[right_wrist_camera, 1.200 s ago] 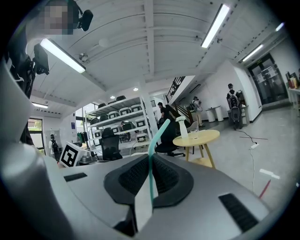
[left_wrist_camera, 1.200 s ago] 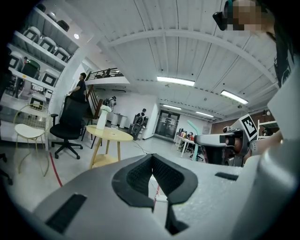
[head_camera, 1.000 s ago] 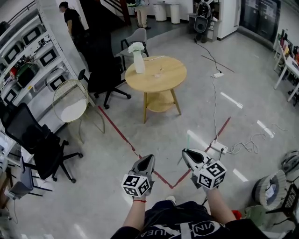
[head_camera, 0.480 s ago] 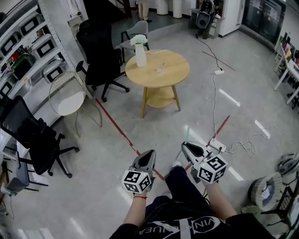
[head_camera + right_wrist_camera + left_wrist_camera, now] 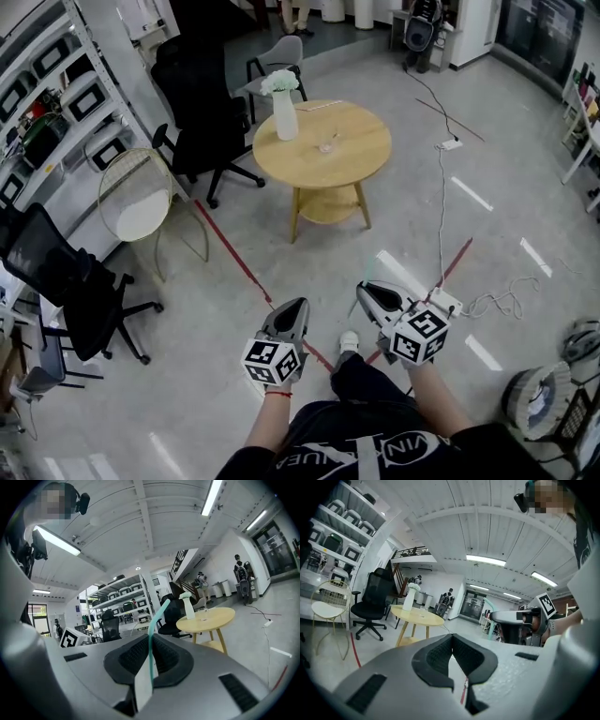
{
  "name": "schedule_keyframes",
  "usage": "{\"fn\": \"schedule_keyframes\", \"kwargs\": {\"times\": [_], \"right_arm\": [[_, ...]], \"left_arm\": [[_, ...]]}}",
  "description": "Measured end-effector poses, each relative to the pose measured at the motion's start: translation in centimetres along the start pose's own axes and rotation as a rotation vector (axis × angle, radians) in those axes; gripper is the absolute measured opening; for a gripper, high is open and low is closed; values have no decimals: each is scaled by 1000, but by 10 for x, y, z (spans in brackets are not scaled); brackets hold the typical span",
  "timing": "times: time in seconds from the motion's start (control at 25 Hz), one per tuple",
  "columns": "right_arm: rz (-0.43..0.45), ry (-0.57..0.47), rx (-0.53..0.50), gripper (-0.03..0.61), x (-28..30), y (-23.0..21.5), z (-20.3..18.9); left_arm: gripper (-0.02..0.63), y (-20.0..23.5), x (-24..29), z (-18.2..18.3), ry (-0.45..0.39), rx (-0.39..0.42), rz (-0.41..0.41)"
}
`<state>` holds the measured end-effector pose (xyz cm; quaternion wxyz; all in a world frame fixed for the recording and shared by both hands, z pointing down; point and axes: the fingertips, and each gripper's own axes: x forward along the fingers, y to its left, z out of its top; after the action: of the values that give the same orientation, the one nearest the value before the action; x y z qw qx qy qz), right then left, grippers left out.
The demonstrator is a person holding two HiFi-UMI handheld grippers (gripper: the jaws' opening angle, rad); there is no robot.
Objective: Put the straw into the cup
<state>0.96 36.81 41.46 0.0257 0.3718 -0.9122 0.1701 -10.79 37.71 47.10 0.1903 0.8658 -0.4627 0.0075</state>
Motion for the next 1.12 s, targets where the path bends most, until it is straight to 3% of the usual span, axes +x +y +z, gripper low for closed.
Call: {"fn": "schedule_keyframes", "kwargs": {"times": [0.6, 0.92, 1.12], "right_arm": [[5, 21, 24, 23, 87, -134, 49], [44, 19, 18, 23, 126, -177, 72], [58, 22, 28, 23, 134, -191, 72]], "left_arm": [[6, 53, 154, 46, 32, 5, -13], [6, 80, 201, 69, 18, 12, 28], [6, 84, 214, 65, 32, 10, 42]]}}
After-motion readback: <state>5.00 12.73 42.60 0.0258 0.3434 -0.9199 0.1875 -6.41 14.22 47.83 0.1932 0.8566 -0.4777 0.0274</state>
